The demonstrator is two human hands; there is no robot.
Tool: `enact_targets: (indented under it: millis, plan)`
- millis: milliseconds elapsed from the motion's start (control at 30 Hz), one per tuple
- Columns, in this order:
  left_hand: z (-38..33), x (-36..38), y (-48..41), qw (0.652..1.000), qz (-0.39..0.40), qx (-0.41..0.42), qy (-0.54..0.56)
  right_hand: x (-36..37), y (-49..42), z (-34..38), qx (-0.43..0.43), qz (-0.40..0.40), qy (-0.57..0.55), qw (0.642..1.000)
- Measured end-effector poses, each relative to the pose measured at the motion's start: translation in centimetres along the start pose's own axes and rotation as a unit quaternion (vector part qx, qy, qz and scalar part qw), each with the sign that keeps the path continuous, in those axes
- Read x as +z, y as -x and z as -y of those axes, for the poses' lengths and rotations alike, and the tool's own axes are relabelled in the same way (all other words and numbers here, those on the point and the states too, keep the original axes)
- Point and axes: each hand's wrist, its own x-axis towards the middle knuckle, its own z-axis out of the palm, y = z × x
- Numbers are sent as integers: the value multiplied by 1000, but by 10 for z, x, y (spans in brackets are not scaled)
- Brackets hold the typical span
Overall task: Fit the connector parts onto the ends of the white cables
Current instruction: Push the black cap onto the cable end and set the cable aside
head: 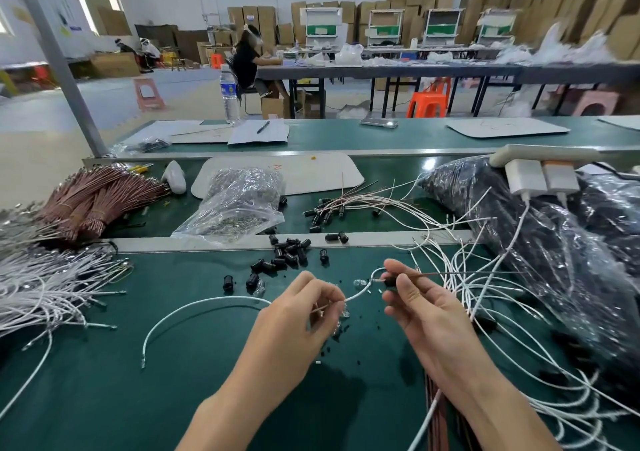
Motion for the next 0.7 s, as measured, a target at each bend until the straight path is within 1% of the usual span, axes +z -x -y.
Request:
enact_targets:
  millis: [167, 300, 533, 700]
  plan:
    - [-2, 1, 2, 998, 3, 46, -31, 3, 2, -2, -2, -2, 0, 1000]
    - [-3, 1, 2, 998, 20, 50, -45, 4, 2, -1, 0, -1, -2, 1000]
    - [-2, 1, 3, 997, 34, 51, -50, 6, 6, -2, -22, 17, 92, 995]
    - [0, 3, 4, 996, 47, 55, -51, 6, 7, -1, -40, 17, 116, 992]
